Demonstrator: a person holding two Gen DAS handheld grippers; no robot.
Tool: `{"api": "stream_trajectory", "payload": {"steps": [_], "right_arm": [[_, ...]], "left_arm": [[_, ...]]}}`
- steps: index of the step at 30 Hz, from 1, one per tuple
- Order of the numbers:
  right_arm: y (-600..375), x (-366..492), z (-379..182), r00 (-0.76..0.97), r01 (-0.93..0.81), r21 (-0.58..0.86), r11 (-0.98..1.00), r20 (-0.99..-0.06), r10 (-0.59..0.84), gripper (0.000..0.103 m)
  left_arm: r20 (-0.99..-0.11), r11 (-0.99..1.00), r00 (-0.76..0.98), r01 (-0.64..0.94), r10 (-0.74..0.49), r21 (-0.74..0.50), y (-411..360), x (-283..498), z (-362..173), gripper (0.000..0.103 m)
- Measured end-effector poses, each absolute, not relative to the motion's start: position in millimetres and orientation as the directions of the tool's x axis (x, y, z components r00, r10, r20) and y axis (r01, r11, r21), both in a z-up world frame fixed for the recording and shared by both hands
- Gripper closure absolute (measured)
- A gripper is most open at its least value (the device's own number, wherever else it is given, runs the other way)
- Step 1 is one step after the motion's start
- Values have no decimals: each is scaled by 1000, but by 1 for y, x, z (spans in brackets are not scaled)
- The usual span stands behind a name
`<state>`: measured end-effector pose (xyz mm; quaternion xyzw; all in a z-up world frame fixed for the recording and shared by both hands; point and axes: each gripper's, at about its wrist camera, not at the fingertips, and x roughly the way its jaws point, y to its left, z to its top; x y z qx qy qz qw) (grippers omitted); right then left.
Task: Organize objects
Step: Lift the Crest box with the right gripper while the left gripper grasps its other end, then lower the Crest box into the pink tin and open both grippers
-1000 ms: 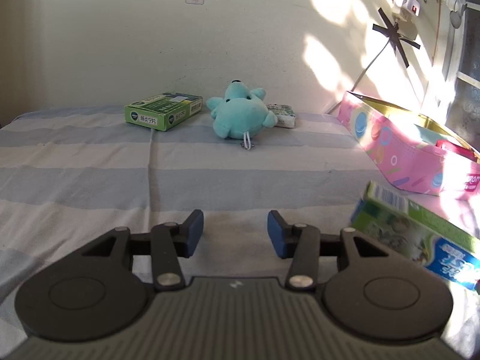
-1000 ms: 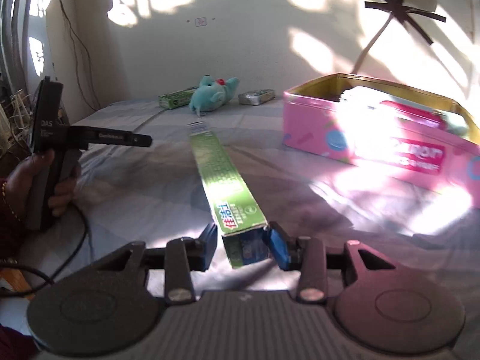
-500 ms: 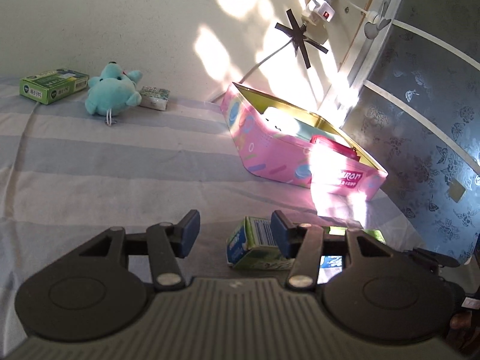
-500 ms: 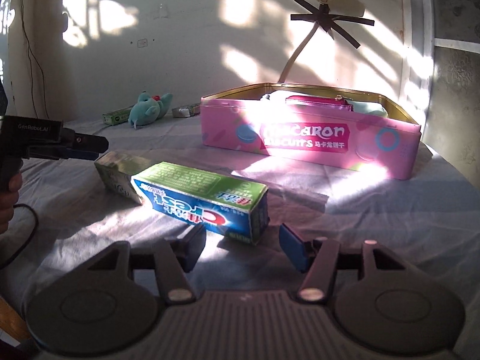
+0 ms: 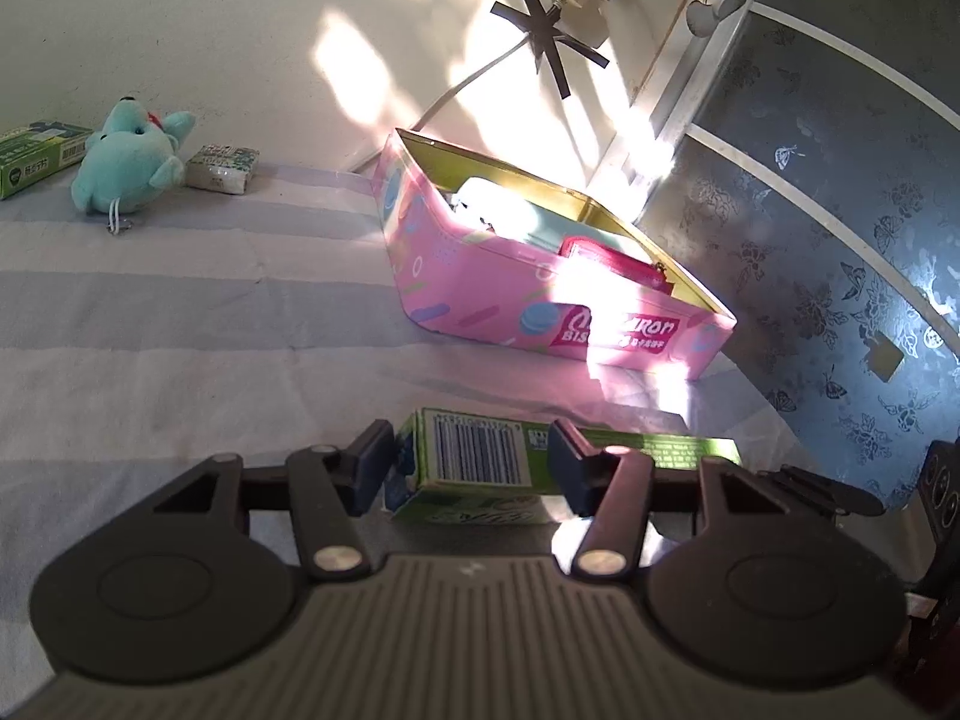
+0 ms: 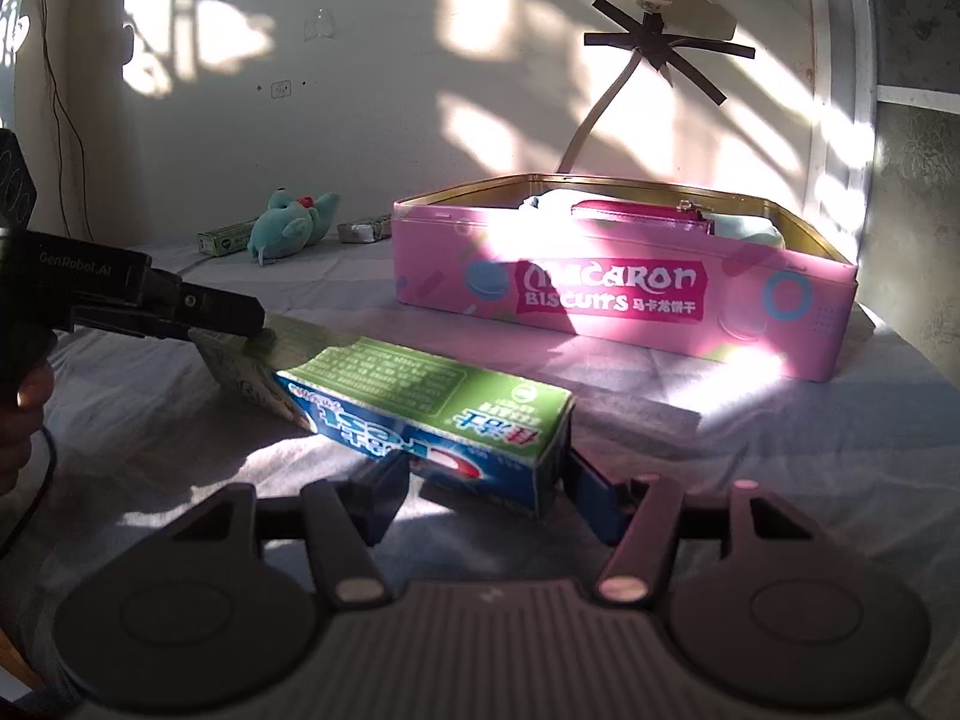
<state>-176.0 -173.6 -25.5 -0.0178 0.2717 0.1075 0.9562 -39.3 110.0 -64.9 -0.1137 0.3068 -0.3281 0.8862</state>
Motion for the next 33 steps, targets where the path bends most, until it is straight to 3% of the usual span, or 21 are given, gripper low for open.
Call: {"api": "stream_trajectory", "payload": {"steps": [5, 9, 28, 30, 33], "right_arm": [[-193, -162, 21, 904, -197, 4, 980, -386, 183, 45], [-216, -120, 46, 927, -147, -32, 989, -353, 127, 44], [-298, 83, 40, 778, -96, -9, 995, -625, 69, 44], [-303, 92, 38, 772, -74, 32, 997, -631, 77, 44], [-310, 87, 41, 790, -60, 83, 995, -605, 98, 42]], "left_arm": [[-375, 730, 627, 554, -682, -400, 92, -9, -17, 45], [-327, 739, 663, 584, -673, -336, 54, 23, 11, 44], [-453, 816, 679, 486, -578, -313, -45, 167, -8, 45], [-488, 823, 663, 463, -568, -330, -46, 172, -13, 45], [-457, 818, 679, 473, -575, -327, -43, 165, -10, 45]]}}
